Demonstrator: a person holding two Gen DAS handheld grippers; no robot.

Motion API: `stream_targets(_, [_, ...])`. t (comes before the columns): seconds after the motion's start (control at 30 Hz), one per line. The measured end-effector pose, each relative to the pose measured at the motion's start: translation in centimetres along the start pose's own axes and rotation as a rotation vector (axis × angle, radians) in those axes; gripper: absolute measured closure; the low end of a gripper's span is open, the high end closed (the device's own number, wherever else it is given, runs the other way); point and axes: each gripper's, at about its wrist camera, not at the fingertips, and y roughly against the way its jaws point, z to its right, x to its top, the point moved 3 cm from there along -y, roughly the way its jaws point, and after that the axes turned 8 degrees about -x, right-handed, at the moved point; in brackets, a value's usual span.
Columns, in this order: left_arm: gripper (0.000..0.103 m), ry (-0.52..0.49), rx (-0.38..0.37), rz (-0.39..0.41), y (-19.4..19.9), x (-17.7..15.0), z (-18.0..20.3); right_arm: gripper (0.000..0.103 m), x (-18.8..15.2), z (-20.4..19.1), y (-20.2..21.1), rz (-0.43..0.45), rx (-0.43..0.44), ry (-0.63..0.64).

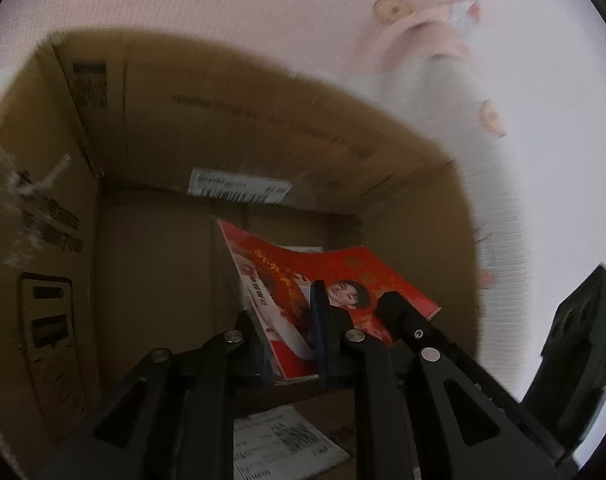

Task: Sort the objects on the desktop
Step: 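Open the left gripper to drop the red envelope into the box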

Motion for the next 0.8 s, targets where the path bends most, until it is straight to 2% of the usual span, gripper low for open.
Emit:
stream_targets(0.17, [0.084, 0.026, -0.022, -0.029, -1.1, 0.8, -0.2, 0.091, 1.2, 1.1, -1.1, -0.043, 0.022, -0.030])
stream_targets(0.27, [0.083, 0.041, -0.035, -0.047, -1.7, 1.3, -0.3, 0.089, 2.2, 0.9, -0.7, -0.039, -0.033, 0.006])
stream_targets(0.3, [0.081, 0.044, -0.037, -0.053, -1.9, 1.5, -0.3, 0.085, 2.6, 0.8, -0.9, -0.042, -0.037, 0.005])
stream_targets(0.33, [0.080, 0.041, -0.026, -0.057, -2.1, 1.6, -0.4, 0.075, 2.8, 0.9, -1.1, -0.063, -0.036, 0.001])
stream_targets(0.37, [0.079, 0.038, -0.016, -0.062, -2.3, 1.8, -0.4, 0.075, 3.1, 1.0, -1.4, -0.085, -0.036, -0.003])
stream_targets(0.43, [0.073, 0.037, 0.004, -0.077, -2.8, 2.0, -0.6, 0.075, 3.1, 1.1, -1.7, -0.112, -0.049, -0.003])
stream_targets(0.5, [0.056, 0.093, 0.014, -0.133, -3.1, 1.9, -1.8, 0.075, 3.0, 1.0, -1.8, -0.135, -0.076, 0.010])
stream_targets(0.57, [0.043, 0.106, 0.045, -0.172, -3.1, 1.6, -2.9, 0.071, 2.8, 0.9, -1.9, -0.149, -0.100, 0.023])
stream_targets(0.63, [0.041, 0.076, 0.084, -0.206, -3.3, 1.2, -3.7, 0.053, 2.7, 0.4, -1.8, -0.161, -0.081, 0.026])
stream_targets(0.73, [0.041, 0.028, 0.092, -0.223, -2.9, 0.6, -4.0, 0.042, 2.7, -0.2, -1.7, -0.167, -0.090, 0.037])
stream_targets(0.8, [0.041, 0.004, 0.075, -0.227, -2.4, 0.1, -3.9, 0.041, 2.7, -0.6, -1.7, -0.172, -0.121, 0.049])
